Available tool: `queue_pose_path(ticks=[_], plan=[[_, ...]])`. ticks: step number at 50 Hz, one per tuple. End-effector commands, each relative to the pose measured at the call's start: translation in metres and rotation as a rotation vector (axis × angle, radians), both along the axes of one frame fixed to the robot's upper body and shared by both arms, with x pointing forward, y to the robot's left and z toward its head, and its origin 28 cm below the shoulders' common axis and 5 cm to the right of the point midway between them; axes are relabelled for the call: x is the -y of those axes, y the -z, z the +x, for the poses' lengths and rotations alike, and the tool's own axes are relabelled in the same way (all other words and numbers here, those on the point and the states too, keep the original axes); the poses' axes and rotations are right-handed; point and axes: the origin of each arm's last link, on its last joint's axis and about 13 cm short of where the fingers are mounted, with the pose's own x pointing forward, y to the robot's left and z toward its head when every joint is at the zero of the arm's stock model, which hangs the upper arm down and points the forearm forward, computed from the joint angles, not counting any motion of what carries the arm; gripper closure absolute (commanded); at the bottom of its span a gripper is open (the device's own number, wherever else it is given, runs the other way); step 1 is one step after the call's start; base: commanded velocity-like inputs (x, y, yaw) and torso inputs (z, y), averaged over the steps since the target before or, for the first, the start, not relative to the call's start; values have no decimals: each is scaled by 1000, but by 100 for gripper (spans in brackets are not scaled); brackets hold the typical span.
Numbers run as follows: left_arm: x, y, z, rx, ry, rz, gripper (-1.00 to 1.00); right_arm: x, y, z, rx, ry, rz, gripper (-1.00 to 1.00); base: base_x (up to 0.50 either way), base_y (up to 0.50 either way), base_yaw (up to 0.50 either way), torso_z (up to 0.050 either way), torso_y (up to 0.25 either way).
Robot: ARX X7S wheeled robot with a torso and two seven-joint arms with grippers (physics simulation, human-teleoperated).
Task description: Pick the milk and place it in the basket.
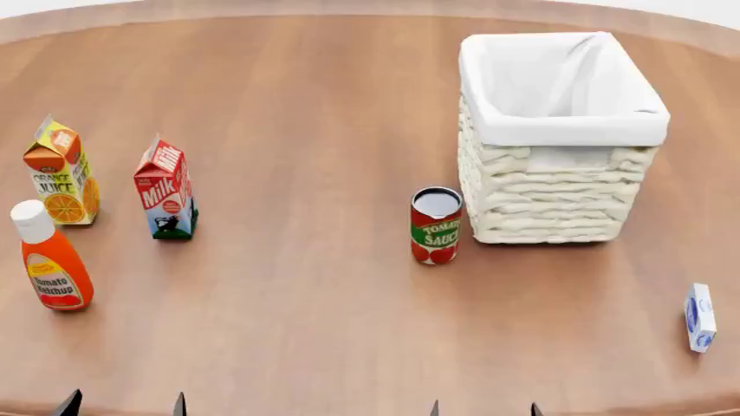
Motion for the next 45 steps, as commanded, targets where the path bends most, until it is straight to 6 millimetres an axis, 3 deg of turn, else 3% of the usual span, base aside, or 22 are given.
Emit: queue_pose_path(ticks=[1, 18, 24, 28, 33, 34, 35, 36, 39, 40, 43, 44, 45], plan=[[0, -1, 0, 6, 1, 1, -100, 0, 2, -1, -11, -23, 20, -100, 0, 0, 0, 0, 0], [1, 2, -1, 1, 9, 9, -100, -1, -3, -1, -14, -48, -14, -100, 0, 0, 0, 0, 0], [-5, -7, 6, 18, 3, 12, -100, 7, -28, 6, 33, -34, 4, -100, 0, 0, 0, 0, 0], [-14, -29, 15, 73, -13, 12, -100, 16, -59, 14, 109, -18, 8, -100, 0, 0, 0, 0, 0], [-23, -74, 27, 196, -9, 8, -100, 26, -111, 24, 239, -24, -23, -100, 0, 0, 0, 0, 0], [-25, -94, 30, 249, -7, 8, -100, 29, -131, 27, 290, -24, -39, -100, 0, 0, 0, 0, 0], [-25, -95, 30, 249, -7, 8, -100, 29, -132, 27, 290, -24, -39, -100, 0, 0, 0, 0, 0], [-28, -115, 34, 304, -11, 5, -100, 32, -152, 29, 339, -18, -53, -100, 0, 0, 0, 0, 0], [-31, -142, 36, 379, -11, 29, -100, 36, -178, 30, 413, 4, -53, -100, 0, 0, 0, 0, 0], [-33, -162, 36, 429, -20, 20, -100, 38, -197, 30, 461, 10, -57, -100, 0, 0, 0, 0, 0], [-37, -197, 32, 540, -39, 57, -100, 41, -228, 25, 544, 13, -77, -100, 0, 0, 0, 0, 0], [-42, -240, 17, 687, -49, 67, -100, 44, -267, 8, 678, 15, -96, -100, 0, 0, 0, 0, 0], [-42, -250, 12, 716, -51, 62, -100, 45, -277, 3, 693, 12, -103, -100, 0, 0, 0, 0, 0]])
